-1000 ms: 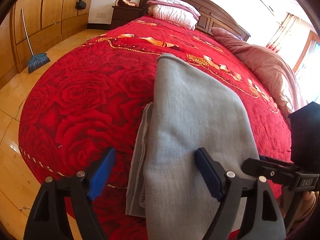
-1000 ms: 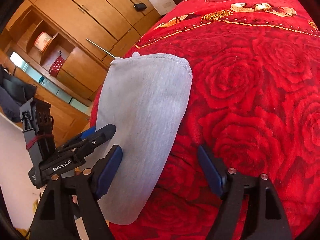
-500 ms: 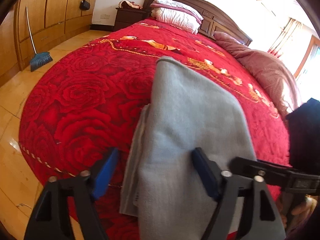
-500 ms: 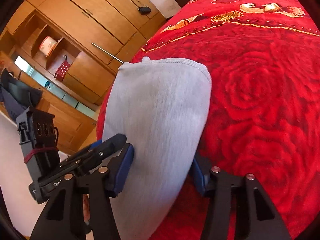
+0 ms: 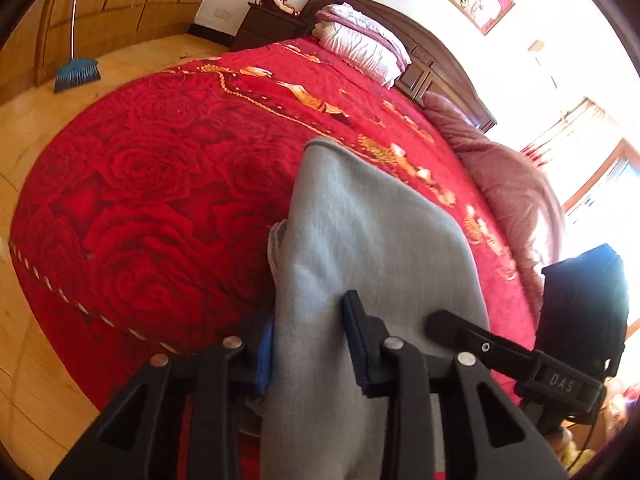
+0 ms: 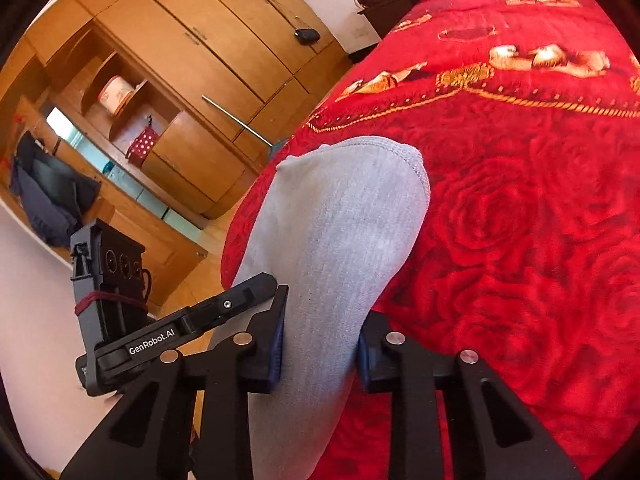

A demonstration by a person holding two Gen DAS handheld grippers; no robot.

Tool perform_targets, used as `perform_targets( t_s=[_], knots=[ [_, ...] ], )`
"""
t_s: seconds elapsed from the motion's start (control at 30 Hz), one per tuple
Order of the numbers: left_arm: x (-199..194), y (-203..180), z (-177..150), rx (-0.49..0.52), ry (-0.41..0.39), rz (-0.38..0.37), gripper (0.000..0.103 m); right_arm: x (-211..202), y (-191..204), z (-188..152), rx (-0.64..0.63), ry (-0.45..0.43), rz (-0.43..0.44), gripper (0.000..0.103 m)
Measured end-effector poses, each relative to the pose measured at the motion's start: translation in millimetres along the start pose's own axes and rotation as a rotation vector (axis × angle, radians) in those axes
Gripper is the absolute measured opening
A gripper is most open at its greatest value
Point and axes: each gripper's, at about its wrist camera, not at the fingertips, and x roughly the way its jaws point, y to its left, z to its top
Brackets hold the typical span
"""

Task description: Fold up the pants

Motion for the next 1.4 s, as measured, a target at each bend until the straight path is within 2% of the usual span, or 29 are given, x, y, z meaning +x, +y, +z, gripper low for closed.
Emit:
perform_targets(
  t_s=[0.4,0.67,1.13,1.4],
  knots=[
    [8,-71,-18,0.075,0.017,-0.079,0.032,-75,-25,2,-0.014,-0.073,-0.044,0.029],
    [29,-125,-21,0.130,0.050,-0.100,0.032,-114,-53,-1,0.004,-0.121,-0.079,0.029],
    [76,-201,-19,0.196,0.104,-0.132,0.032,-165,-109,16,0.005,-0.173,-0.119,0.029],
    [110,-238,-15,0.267,0.121,-0.121,0.032,-166,-148,32,0.016,-0.172,-0.145,0.029]
  ],
)
